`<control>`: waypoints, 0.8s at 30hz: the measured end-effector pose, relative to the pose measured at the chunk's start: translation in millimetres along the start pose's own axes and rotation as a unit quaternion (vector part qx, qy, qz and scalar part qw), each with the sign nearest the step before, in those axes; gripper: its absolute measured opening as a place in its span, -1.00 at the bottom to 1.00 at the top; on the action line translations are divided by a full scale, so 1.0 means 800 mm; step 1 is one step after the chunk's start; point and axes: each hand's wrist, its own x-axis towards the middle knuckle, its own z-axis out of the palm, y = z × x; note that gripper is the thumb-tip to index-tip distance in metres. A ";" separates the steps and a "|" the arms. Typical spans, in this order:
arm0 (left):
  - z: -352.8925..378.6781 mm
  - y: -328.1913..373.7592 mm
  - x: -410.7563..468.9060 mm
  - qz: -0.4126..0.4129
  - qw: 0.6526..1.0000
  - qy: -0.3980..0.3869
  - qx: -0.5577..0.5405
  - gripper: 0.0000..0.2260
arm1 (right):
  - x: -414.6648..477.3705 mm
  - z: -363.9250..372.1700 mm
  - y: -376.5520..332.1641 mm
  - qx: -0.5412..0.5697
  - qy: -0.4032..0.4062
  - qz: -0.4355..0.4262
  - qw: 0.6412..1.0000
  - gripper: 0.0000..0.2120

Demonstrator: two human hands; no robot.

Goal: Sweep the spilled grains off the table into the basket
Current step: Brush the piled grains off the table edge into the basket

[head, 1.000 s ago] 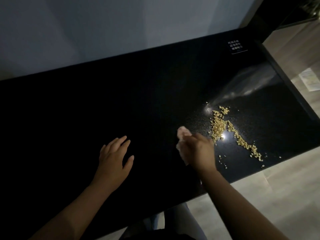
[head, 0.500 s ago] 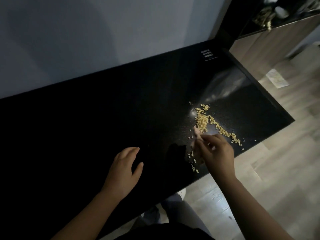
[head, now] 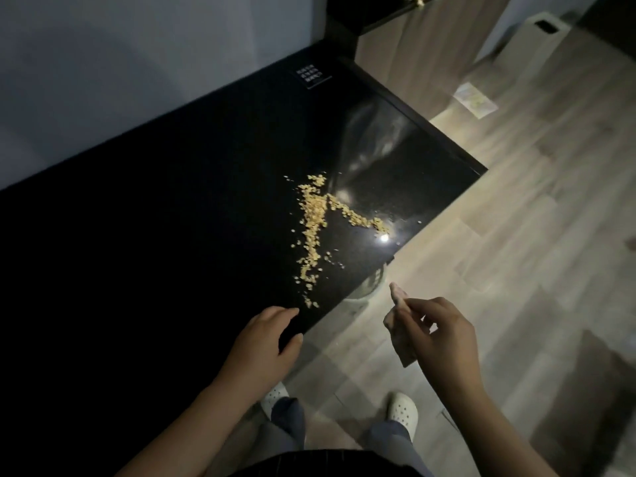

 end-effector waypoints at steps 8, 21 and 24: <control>0.133 0.086 0.022 -0.020 0.999 -0.039 0.031 -0.57 | 0.012 -0.033 0.153 0.002 -0.048 0.036 0.998 -0.87; 0.370 0.109 0.094 -0.171 0.985 -0.021 -0.019 -0.39 | 0.071 0.010 0.374 -0.042 -0.141 -0.014 0.989 -0.84; 0.413 0.079 0.123 -0.183 0.982 -0.033 -0.033 -0.58 | 0.083 0.044 0.414 -0.036 -0.145 -0.019 0.989 -0.85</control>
